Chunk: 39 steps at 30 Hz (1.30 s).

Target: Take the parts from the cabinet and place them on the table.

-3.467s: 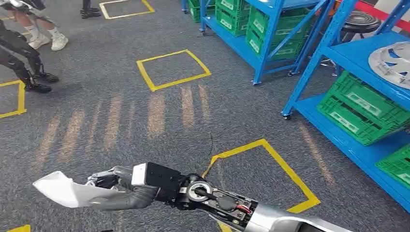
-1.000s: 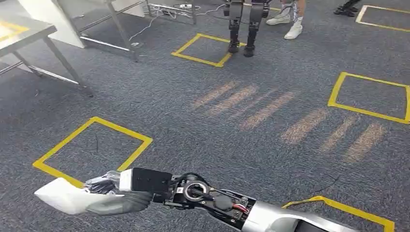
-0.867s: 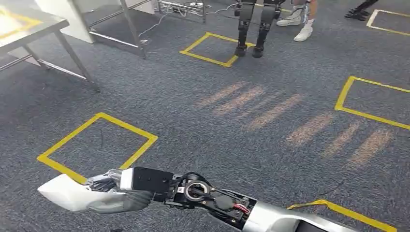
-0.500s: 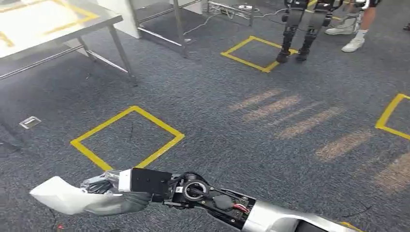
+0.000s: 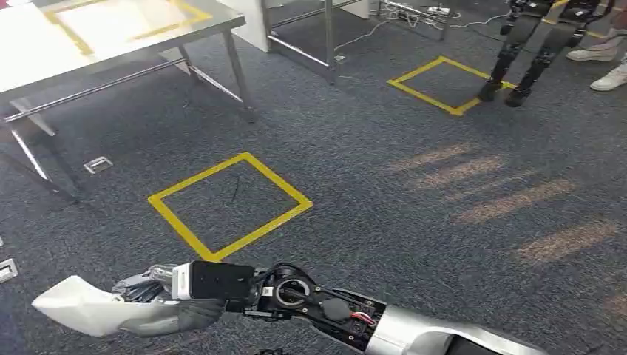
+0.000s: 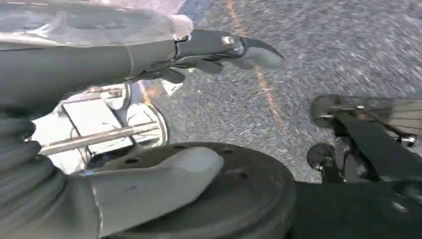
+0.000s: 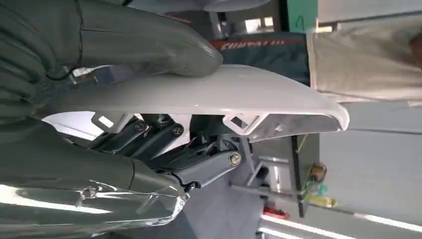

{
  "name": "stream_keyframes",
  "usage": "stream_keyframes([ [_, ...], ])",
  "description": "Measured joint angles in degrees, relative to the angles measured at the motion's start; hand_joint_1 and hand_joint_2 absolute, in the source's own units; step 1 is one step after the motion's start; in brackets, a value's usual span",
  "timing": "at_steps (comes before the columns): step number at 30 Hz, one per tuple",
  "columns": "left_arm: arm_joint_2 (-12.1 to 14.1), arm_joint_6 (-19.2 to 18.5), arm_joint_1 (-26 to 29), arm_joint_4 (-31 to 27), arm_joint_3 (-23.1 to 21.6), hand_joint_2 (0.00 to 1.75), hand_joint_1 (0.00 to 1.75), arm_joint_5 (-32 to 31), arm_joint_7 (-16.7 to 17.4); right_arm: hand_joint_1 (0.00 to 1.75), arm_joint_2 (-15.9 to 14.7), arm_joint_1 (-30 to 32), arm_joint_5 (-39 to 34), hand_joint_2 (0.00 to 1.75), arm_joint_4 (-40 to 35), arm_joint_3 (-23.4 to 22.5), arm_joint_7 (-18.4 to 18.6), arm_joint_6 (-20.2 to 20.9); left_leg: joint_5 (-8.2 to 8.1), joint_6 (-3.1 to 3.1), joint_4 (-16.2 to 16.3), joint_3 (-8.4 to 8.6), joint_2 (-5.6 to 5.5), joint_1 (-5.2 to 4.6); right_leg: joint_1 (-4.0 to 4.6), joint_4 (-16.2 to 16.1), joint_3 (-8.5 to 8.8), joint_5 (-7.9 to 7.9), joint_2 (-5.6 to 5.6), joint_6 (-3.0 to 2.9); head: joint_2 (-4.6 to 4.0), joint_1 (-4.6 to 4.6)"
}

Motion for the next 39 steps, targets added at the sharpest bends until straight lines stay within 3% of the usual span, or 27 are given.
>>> stream_keyframes([
  [2, 0.0, 0.02, 0.04, 0.0, 0.04, 1.75, 0.0, 0.0, 0.0, 1.75, 0.0, -0.04, 0.02, 1.75, 0.0, 0.04, -0.02, 0.0, 1.29, -0.09, -2.01, 1.06, 0.15, 0.13, -0.06, 0.01, 0.08, -0.1, -0.43, 0.06, 0.0, 0.0],
  [3, 0.07, 0.15, 0.05, 0.0, 0.28, 1.75, 0.0, 0.11, 0.22, 1.75, 0.13, -0.07, 0.09, 1.75, 0.0, 0.24, -0.02, 0.09, 7.21, -0.19, -15.24, 8.18, 3.47, 0.24, -0.06, 0.12, 0.69, -0.64, -2.01, 0.68, 0.0, 0.0],
  [4, -0.04, 0.15, -0.13, 0.0, 0.41, 1.75, 0.0, 0.24, 0.33, 1.75, 0.3, -0.24, 0.2, 1.75, 0.0, 0.31, -0.05, 0.09, 6.6, 1.42, -17.33, 8.9, 3.56, -0.42, 0.73, 0.26, 0.97, -1.27, -3.44, 1.56, 0.0, 0.42],
  [6, -0.04, 0.17, 0.01, 0.0, 0.42, 1.75, 0.0, 0.24, 0.33, 1.75, 0.39, -0.28, 0.2, 1.75, -0.02, 0.46, -0.04, 0.09, 6.54, 2.28, -17.39, 8.98, 2.22, -0.33, 0.6, 0.26, 1.37, -1.73, -4.6, 2.23, 0.0, 0.39],
  [8, -0.07, 0.15, 0.11, 0.0, 0.5, 1.75, 0.0, 0.26, 0.39, 1.75, 0.57, -0.38, 0.2, 1.75, -0.07, 0.52, -0.11, 0.13, 6.56, 3.06, -17.56, 9.19, 1.13, -0.04, 0.08, 4.05, 0.01, -4.49, -0.2, 2.82, 0.0, 0.42],
  [9, -0.07, 0.24, 0.02, 0.0, 0.61, 1.75, 0.0, 0.26, 0.46, 1.75, 0.55, -0.4, 0.2, 1.75, -0.04, 0.52, -0.13, 0.15, 6.61, 3.35, -17.56, 9.18, 0.62, -0.06, 0.06, 8.65, -2.15, -6.96, 1.17, 2.87, 0.0, 0.52],
  [11, -0.07, 0.24, -0.04, 0.0, 0.85, 1.75, 0.0, 0.26, 0.52, 1.75, 0.48, -0.23, 0.2, 1.75, 0.2, 0.59, -0.02, 0.17, 6.55, 3.5, -17.55, 9.15, -0.97, -0.23, 0.06, 18.75, -7.09, -10.76, 2.23, 2.92, 0.0, 0.52],
  [12, -0.09, 0.24, -0.02, 0.0, 0.89, 1.75, 0.0, 0.28, 0.53, 1.75, 0.48, -0.18, 0.2, 1.75, 0.26, 0.63, 0.02, 0.2, 6.55, 3.5, -17.51, 9.17, -1.84, -0.27, 0.06, 20.46, -8.21, -10.57, 2.36, 2.84, 0.0, 0.52],
  [13, -0.09, 0.24, -0.02, 0.0, 0.92, 1.75, 0.0, 0.28, 0.52, 1.75, 0.48, -0.2, 0.2, 1.75, 0.28, 0.66, 0.04, 0.24, 6.55, 3.49, -17.45, 9.2, -2.7, -0.28, 0.06, 19.23, -7.88, -9.08, 2.48, 2.7, 0.0, 0.52],
  [15, -0.11, 0.24, -0.06, 0.0, 1.01, 1.75, 0.0, 0.28, 0.5, 1.75, 0.48, -0.24, 0.2, 1.75, 0.28, 0.66, 0.02, 0.28, 6.51, 3.43, -17.21, 9.28, -4.29, -0.25, 0.03, 10.07, -4.07, -3.44, 3.29, 2.17, 0.0, 0.52],
  [16, -0.13, 0.24, -0.03, 0.0, 1.05, 1.75, 0.0, 0.28, 0.5, 1.75, 0.48, -0.31, 0.2, 1.75, 0.28, 0.66, -0.07, 0.35, 6.41, 3.28, -17.08, 9.23, -4.86, -0.2, -0.02, 5.1, -1.96, -0.97, 4.64, 1.93, 0.0, 0.55],
  [17, -0.17, 0.28, -0.06, 0.0, 1.09, 1.75, 0.0, 0.28, 0.5, 1.75, 0.48, -0.39, 0.15, 1.75, 0.35, 0.66, -0.29, 0.44, 6.32, 3.06, -16.71, 9.04, -5.3, -0.52, 0.0, 2.46, -1.18, -0.92, 6.16, 1.62, 0.0, 0.52],
  [19, -0.17, 0.41, 0.22, 0.0, 1.14, 1.75, 0.0, 0.39, 0.59, 1.75, 0.52, -0.49, -0.42, 1.75, 0.52, 0.68, -0.39, 0.85, 6.48, 2.42, -16.65, 8.55, -5.92, -0.22, 0.07, 1.87, -1.04, -0.96, 5.88, 1.58, 0.0, 0.48],
  [21, -0.17, 0.09, 0.54, 0.0, 1.14, 1.75, 0.0, 0.33, 1.47, 1.75, 0.57, -0.53, -0.96, 1.75, 0.7, 0.68, -0.37, 0.94, 6.73, 1.53, -17.12, 8.6, -6.34, -0.2, 0.12, 1.52, -0.82, -0.59, 5.63, 0.81, 0.0, 0.46],
  [22, 0.0, 0.09, 0.55, 0.0, 1.14, 1.75, 0.0, 0.29, 2.13, 1.75, 0.68, -0.57, -1.18, 1.75, 0.8, 0.66, -0.39, 0.94, 6.32, 1.41, -16.59, 8.46, -4.79, -0.1, -0.29, 0.95, -0.52, -0.26, 5.08, 0.42, 0.0, 0.46],
  [23, -0.2, 0.13, 0.45, 0.0, 1.14, 1.75, 0.0, 0.26, 2.67, 1.75, 0.72, -0.58, -1.36, 1.75, 0.94, 0.66, -0.48, 0.96, 5.47, 1.15, -15.13, 7.78, -2.02, -0.43, -0.24, 0.45, -0.22, -0.87, 5.04, 0.02, 0.0, 0.24],
  [24, -0.2, 0.33, 0.24, -0.02, 1.14, 1.75, 0.0, 0.22, 3.0, 1.75, 0.72, -0.6, -1.53, 1.75, 1.03, 0.59, -0.68, 0.96, 3.85, 0.91, -11.59, 5.93, -0.87, -0.31, -0.18, 0.43, -0.07, -0.94, 4.76, -0.21, 0.0, 0.2],
  [26, -0.17, 0.55, 0.08, -0.02, 1.14, 1.75, 0.0, -0.42, 3.02, 1.75, 0.61, -0.26, -1.57, 1.75, 1.35, 0.57, -0.85, 0.7, 0.35, 0.43, -1.76, 0.72, -0.24, -0.17, -0.01, 0.44, 0.29, -1.5, 3.78, -0.44, 0.0, 0.2],
  [27, -0.11, 0.55, 0.1, -0.02, 1.14, 1.75, 0.0, -0.7, 2.69, 1.75, 0.48, -0.07, -1.57, 1.75, 1.53, 0.57, -0.85, 0.46, -0.29, 0.3, 1.43, -1.09, -0.15, -0.18, 0.02, 0.45, 0.53, -1.82, 3.37, -0.45, 0.0, 0.2],
  [28, -0.09, 0.39, 0.17, -0.02, 1.11, 1.75, 0.0, -0.83, 2.18, 1.75, 0.37, 0.09, -1.57, 1.75, 1.64, 0.55, -0.83, 0.26, 0.46, 0.33, 1.81, -1.58, -0.08, -0.17, 0.02, 0.45, 0.94, -2.0, 3.04, -0.25, 0.0, 0.2],
  [29, -0.05, 0.13, 0.22, -0.02, 1.11, 1.75, 0.0, -1.05, 1.64, 1.75, 0.22, 0.11, -1.57, 1.75, 1.64, 0.55, -0.74, 0.04, 2.53, 0.43, -0.69, -0.47, -0.05, -0.18, 0.02, 0.45, 1.45, -2.36, 2.76, -0.09, 0.0, 0.2],
  [31, 0.02, 0.0, 0.27, -0.02, 1.11, 1.75, 0.0, -1.31, 0.96, 1.75, 0.17, 0.09, -1.71, 1.75, 1.57, 0.35, -0.35, -0.39, 8.24, 0.98, -11.67, 5.17, 0.19, -0.22, 0.01, 0.45, 2.84, -3.26, 2.36, 0.21, 0.0, 0.2],
  [32, 0.09, -0.09, 0.27, -0.02, 1.11, 1.75, 0.0, -1.33, 0.77, 1.75, 0.17, 0.09, -1.77, 1.75, 1.53, 0.22, -0.22, -0.44, 8.91, 1.33, -16.05, 7.2, 0.75, -0.36, 0.01, 0.4, 3.29, -3.72, 2.11, 0.42, 0.0, 0.2],
  [33, 0.09, -0.24, 0.15, -0.02, 1.11, 1.75, 0.0, -1.31, 0.68, 1.75, 0.15, 0.04, -1.81, 1.75, 1.51, 0.09, -0.04, -0.44, 7.02, 1.68, -16.93, 8.35, 1.11, -1.04, 0.34, 0.21, 3.27, -4.04, 1.98, 0.86, 0.0, 0.2],
  [36, 0.04, -0.46, 0.14, -0.02, 1.11, 1.75, 0.0, -1.2, 1.35, 1.75, 0.13, 0.4, -1.92, 1.75, 1.38, 0.04, 0.22, -0.44, 6.0, 3.11, -17.69, 8.65, 0.93, -1.11, 0.29, 0.17, 4.34, -3.81, 1.98, 1.8, 0.0, 0.2],
  [37, 0.04, -0.46, 0.18, -0.02, 1.11, 1.75, 0.0, -1.16, 1.88, 1.75, 0.15, 0.43, -1.92, 1.75, 1.31, 0.04, 0.26, -0.44, 5.58, 3.57, -17.83, 9.75, 0.73, -0.88, 0.34, 0.74, 4.52, -3.8, 1.99, 2.15, 0.0, 0.2],
  [39, -0.09, -0.46, 0.55, 0.0, 1.11, 1.75, 0.0, -1.11, 2.4, 1.75, 0.13, 0.42, -1.95, 1.75, 1.03, 0.02, 0.28, -0.48, 4.69, 4.37, -18.6, 11.46, 0.67, -0.71, 0.1, 7.94, 0.17, -3.08, 2.37, 2.43, 0.0, 0.26],
])
